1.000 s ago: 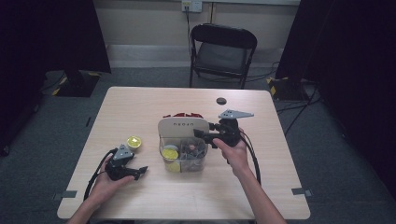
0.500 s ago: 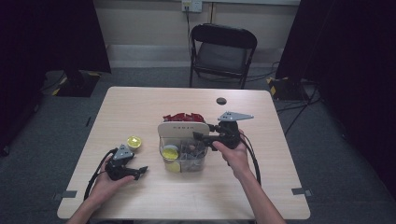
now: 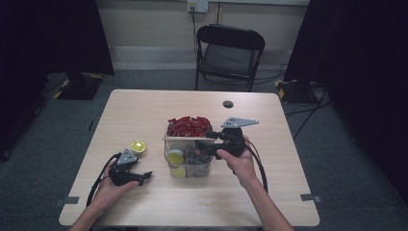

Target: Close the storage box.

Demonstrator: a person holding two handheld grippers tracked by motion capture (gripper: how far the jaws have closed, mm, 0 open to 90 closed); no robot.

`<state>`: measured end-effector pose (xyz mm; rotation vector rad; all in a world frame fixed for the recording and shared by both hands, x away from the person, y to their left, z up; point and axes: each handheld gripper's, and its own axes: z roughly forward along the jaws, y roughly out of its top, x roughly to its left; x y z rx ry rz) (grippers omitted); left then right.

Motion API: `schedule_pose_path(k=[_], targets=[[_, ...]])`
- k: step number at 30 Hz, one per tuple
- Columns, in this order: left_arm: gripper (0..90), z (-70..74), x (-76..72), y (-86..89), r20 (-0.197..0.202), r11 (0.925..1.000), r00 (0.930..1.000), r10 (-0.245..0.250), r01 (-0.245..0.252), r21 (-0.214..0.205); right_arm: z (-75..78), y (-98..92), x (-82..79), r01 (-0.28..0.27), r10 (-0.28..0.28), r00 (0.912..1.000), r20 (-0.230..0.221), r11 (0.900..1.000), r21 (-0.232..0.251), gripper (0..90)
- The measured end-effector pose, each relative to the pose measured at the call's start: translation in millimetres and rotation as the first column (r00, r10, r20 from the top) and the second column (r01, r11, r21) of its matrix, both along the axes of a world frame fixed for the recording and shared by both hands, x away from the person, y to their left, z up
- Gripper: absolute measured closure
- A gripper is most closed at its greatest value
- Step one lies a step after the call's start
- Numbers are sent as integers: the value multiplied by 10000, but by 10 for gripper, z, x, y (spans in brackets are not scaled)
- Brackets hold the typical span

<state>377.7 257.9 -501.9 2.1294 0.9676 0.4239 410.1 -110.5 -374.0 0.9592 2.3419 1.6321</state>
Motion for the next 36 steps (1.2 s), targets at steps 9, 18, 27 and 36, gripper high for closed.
schedule_pose_path(k=[9, 18, 27, 36], targets=[[180, 0, 1, 0, -2, 10000, 10000, -5, 5, -6, -40, -33, -114, 59, -58, 10000, 33, 9989, -468, 301], [167, 2, 19, -3, -49, 10000, 10000, -65, 66, 61, -41, -82, -242, 295, -263, 9988, 410, 9966, -773, 259], [165, 2, 19, -5, -62, 10000, 10000, -50, 50, 66, -129, -156, -246, 606, -605, 9982, 31, 9951, -787, 187], [161, 4, 25, -7, -79, 9999, 10000, -58, 59, 93, -276, -166, -182, 515, -555, 9971, -516, 9958, -752, 181]])
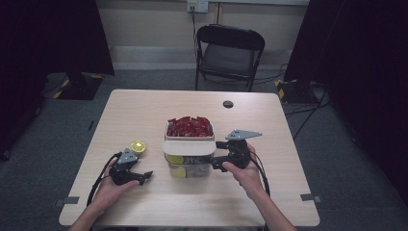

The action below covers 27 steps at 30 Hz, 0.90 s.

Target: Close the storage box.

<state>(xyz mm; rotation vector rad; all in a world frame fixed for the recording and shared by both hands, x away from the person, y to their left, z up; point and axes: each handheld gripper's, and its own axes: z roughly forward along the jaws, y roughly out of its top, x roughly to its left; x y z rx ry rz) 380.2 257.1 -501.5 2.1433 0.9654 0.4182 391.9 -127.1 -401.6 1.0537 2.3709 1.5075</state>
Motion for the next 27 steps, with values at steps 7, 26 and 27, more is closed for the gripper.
schedule_pose_path(k=[7, 26, 27], targets=[[162, 0, 0, 0, 0, 10000, 10000, -2, 2, 0, -87, -24, -55, 95, -96, 9999, -144, 9999, -81, 183], [162, 0, 0, 0, 1, 10000, 10000, 0, 0, -2, -230, -10, -110, 175, -196, 9992, -344, 9980, -604, 191], [162, 0, 0, 0, 0, 10000, 10000, -2, 2, 2, -259, -11, -106, 155, -182, 9990, -411, 9978, -642, 191]])
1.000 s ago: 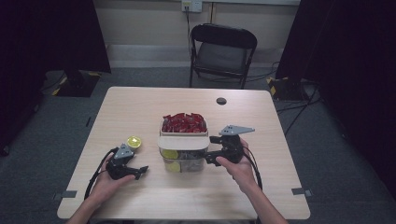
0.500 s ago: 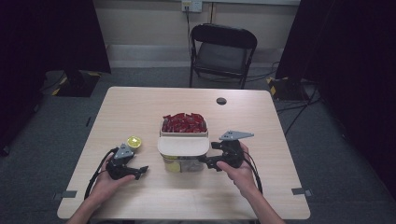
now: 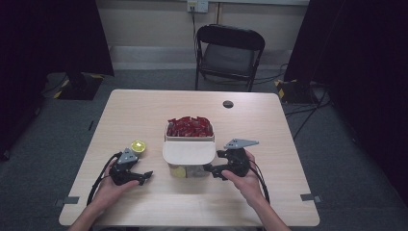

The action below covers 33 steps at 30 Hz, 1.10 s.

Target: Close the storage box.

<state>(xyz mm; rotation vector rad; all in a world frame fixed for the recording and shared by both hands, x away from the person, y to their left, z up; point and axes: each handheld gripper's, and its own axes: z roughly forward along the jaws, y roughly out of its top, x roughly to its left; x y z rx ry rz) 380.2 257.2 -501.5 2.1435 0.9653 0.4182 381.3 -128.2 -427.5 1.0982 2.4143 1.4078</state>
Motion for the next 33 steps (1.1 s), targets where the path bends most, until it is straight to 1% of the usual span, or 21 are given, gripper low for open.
schedule_pose_path(k=[3, 4, 7, 13, 18, 23, 25, 26, 30, 31, 32, 33], targets=[[162, 0, 0, 0, -2, 10000, 10000, 2, -2, -5, -22, -4, 8, -108, 108, 9999, -73, 9999, -15, 190], [161, 0, 0, 0, -2, 10000, 10000, 3, -3, -6, -36, -9, 13, -248, 248, 9997, -51, 9997, 2, 193], [161, 0, 0, 0, -1, 10000, 10000, 0, 0, -2, -51, -15, 13, -283, 283, 9995, -104, 9996, 7, 193], [162, 0, 0, 0, 1, 10000, 10000, 2, -2, -1, -119, 2, -11, -345, 341, 9992, -195, 9992, -178, 202], [162, 0, 0, 0, 2, 10000, 10000, -1, 1, -3, -165, -18, -23, -351, 343, 9989, -319, 9991, -227, 201], [162, 0, 0, 0, 0, 10000, 10000, 1, -1, -3, -178, -64, -57, -265, 257, 9993, -267, 9992, -294, 201], [161, 0, 0, 0, -1, 10000, 10000, 3, -3, -2, -158, -103, -83, -151, 148, 9999, -89, 9992, -370, 191], [162, 0, 0, 0, -1, 10000, 10000, 3, -3, -5, -134, -184, -98, 136, -132, 9998, 112, 9993, -360, 183], [162, 0, 1, 1, 5, 10000, 10000, -5, 5, 2, -129, -344, -90, 603, -601, 9981, 94, 9980, -184, 182], [161, 0, 1, 1, 5, 10000, 10000, -5, 5, 2, -129, -344, -90, 603, -601, 9981, 94, 9980, -184, 182], [160, -1, 3, 0, 4, 10000, 10000, 3, -3, -28, -129, -421, -62, 904, -903, 9959, 87, 9958, -109, 180], [160, -1, 3, 0, 4, 10000, 10000, 3, -3, -28, -129, -421, -62, 904, -903, 9959, 87, 9958, -109, 180]])
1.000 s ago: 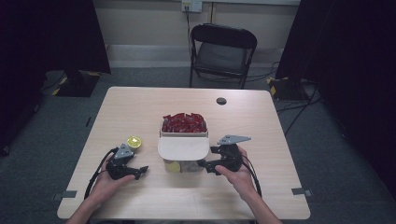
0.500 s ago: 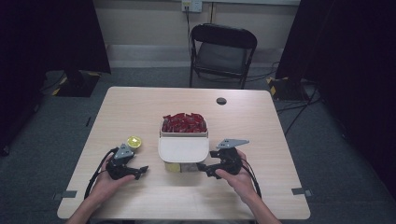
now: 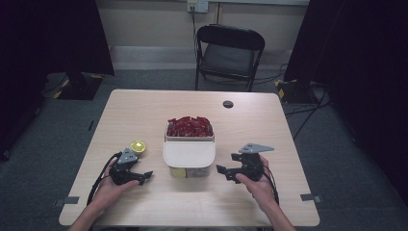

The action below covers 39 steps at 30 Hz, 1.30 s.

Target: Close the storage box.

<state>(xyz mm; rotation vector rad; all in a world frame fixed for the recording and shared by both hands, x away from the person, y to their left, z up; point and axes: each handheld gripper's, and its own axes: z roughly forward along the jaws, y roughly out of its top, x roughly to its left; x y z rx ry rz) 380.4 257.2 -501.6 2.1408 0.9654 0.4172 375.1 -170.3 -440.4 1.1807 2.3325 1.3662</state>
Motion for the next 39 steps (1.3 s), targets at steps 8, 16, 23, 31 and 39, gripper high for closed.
schedule_pose_path(k=[8, 16, 23, 31, 39], targets=[[159, -1, 6, 6, 7, 10000, 10000, -46, 46, 5, 41, -324, 102, 1189, -1193, 9926, 227, 9928, 178, 180], [156, -2, 13, 17, 7, 10000, 10000, 13, -13, -10, -64, -619, 235, 2310, -2309, 9728, 199, 9729, -56, 169], [156, 1, 22, 31, 0, 10000, 10000, 49, -49, 70, -233, -737, 330, 2859, -2879, 9576, -130, 9547, -827, 154], [156, -6, 30, 42, 59, 9999, 9999, 119, -119, -21, -487, -833, 458, 3672, -3940, 9157, -785, 9002, -2341, 159], [156, 3, 35, 70, 35, 9998, 9998, 174, -174, 122, -557, -784, 454, 4006, -4162, 9092, 108, 8674, -2953, 121]])
